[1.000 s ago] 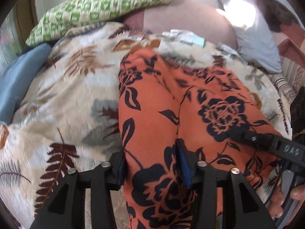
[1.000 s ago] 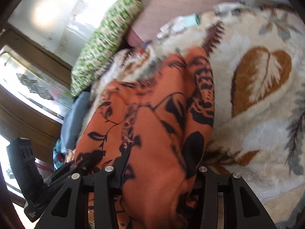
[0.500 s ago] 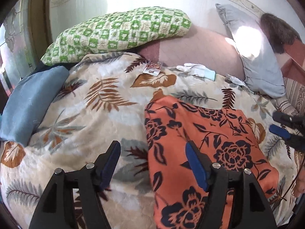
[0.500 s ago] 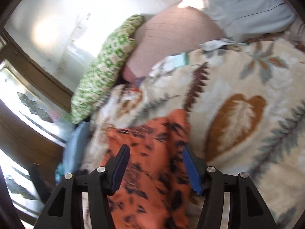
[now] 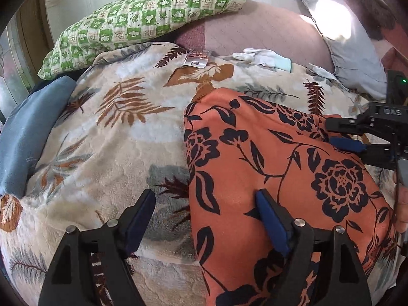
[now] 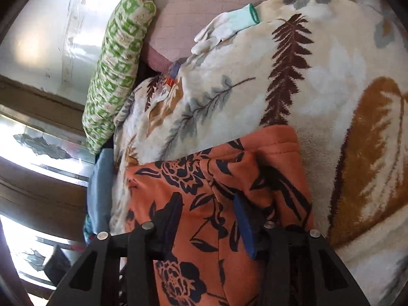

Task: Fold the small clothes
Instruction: 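Smooth and square the folded shirt edges with both grippers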

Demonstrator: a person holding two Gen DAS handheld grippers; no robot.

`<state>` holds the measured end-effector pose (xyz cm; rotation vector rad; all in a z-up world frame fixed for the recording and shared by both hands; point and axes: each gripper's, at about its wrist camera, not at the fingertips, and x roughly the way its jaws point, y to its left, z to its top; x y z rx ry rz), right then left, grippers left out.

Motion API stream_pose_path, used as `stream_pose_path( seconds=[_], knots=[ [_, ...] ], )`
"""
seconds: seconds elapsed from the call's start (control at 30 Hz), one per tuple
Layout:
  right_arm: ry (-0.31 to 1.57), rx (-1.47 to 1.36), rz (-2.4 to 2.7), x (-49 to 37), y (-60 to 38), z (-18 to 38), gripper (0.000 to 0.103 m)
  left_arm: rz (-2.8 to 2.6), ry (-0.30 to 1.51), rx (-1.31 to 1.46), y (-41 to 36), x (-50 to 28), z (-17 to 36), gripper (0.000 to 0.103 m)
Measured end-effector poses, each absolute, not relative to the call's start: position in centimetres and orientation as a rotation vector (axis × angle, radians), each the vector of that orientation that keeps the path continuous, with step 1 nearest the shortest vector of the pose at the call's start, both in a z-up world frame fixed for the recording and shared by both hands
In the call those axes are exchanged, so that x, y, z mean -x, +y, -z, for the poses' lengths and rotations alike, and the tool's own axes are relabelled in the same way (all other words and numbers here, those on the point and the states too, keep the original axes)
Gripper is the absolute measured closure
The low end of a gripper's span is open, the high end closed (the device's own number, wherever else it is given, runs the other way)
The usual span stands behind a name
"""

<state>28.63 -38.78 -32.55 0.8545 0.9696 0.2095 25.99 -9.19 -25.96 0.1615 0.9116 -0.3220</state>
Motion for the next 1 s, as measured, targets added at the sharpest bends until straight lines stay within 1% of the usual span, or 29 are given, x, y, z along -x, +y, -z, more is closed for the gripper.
stream_pose_path(
  seconds=[0.3, 0.4, 0.53, 0.6, 0.7, 0.83, 1.0],
  knots=[
    [0.886, -0.825, -0.246, -20.5, -39.0, 27.2, 0.055, 0.325, 0.908, -0.153, -7.6, -23.1, 23.9, 0.021],
    [0.899, -0.887, -0.293, -17.9, -38.2, 28.1, 0.055, 0.324, 0.913, -0.197, -7.7, -22.1, 24.1, 0.021],
    [0.989, -0.857, -0.230, -16.3, -37.2, 31.1, 0.055, 0.317, 0.898, -0.298, -8.4, -21.0, 24.9, 0.021],
    [0.982, -0.864, -0.231, -15.9, -37.1, 32.1, 0.055, 0.300, 0.876, -0.345, -8.7, -20.6, 25.3, 0.020],
    [0.970, -0.870, -0.238, -15.8, -37.2, 32.2, 0.055, 0.291, 0.854, -0.386, -9.1, -20.1, 25.2, 0.020],
    [0.943, -0.843, -0.231, -15.2, -36.9, 32.5, 0.055, 0.285, 0.866, -0.374, -9.0, -20.2, 25.0, 0.020],
    [0.920, -0.771, -0.208, -14.0, -36.0, 31.2, 0.055, 0.271, 0.854, -0.356, -8.9, -19.7, 24.6, 0.020]
  ],
)
